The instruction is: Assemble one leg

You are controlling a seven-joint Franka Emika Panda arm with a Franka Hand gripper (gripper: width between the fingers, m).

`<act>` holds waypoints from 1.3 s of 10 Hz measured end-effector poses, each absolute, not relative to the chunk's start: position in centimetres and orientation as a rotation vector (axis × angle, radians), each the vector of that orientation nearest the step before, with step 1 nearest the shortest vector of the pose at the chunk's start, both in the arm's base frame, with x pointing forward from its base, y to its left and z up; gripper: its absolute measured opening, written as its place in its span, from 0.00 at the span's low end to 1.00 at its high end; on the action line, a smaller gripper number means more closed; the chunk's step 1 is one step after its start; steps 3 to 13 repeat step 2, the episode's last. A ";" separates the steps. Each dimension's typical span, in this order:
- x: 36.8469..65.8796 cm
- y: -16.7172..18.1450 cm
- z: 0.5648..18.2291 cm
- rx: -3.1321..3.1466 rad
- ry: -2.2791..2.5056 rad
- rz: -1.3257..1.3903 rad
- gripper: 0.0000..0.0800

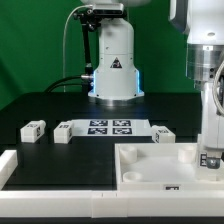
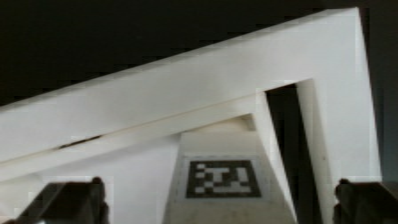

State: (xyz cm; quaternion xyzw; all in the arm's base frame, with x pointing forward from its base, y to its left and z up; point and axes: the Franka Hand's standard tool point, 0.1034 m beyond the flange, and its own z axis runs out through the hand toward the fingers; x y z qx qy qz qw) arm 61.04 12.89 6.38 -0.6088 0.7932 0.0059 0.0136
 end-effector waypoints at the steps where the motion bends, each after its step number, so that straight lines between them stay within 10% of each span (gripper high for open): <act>1: 61.0 12.9 6.4 -1.897 2.470 0.018 0.81; 13: 61.0 12.9 6.4 -1.897 2.470 0.018 0.81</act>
Offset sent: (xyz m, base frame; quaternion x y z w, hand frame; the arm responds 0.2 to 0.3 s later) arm 0.0000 0.0000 0.0000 0.0000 0.0000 0.0000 1.0000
